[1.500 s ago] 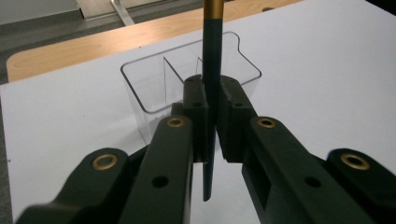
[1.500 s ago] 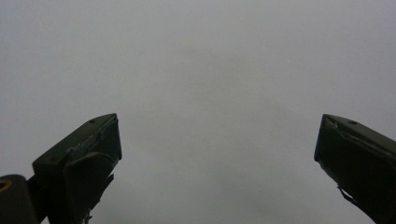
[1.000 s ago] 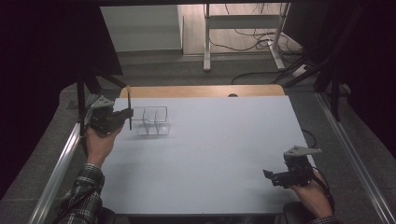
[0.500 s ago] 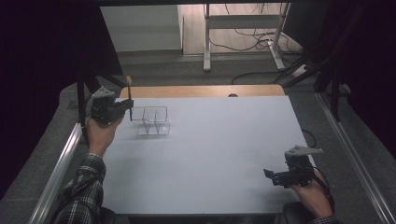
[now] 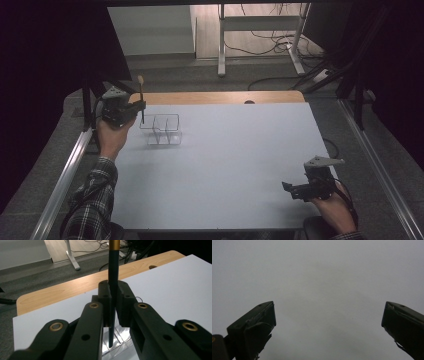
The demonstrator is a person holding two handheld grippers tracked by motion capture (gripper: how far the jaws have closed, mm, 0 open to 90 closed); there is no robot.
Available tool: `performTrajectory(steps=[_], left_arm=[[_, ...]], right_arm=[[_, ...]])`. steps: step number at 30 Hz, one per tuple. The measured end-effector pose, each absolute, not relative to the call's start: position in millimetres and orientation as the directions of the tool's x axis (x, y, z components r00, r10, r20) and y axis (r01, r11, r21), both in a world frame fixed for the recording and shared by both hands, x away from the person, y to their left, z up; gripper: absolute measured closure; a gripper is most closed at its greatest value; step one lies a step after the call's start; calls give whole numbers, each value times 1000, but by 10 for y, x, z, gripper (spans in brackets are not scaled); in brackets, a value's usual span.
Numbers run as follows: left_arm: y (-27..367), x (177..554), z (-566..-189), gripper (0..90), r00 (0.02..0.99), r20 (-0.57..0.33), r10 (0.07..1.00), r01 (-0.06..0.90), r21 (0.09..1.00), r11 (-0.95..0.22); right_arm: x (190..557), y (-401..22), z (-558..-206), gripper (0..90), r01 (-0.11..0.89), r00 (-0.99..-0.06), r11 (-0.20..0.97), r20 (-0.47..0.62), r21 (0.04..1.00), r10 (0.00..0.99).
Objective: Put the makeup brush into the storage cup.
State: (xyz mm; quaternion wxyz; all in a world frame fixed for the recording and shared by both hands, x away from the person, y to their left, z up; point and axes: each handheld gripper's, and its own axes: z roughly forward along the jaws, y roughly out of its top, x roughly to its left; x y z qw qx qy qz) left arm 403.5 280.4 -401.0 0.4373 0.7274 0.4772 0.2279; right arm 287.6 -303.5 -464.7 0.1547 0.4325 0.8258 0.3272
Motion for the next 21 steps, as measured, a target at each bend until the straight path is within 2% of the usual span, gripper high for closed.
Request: performTrajectory(steps=[21], left_arm=[[2761,4247,-4218,840,414,-109,904,517,845,-135]], right_arm=[[2879,-3016,-4658,0,617,-586,430,21,659,810]])
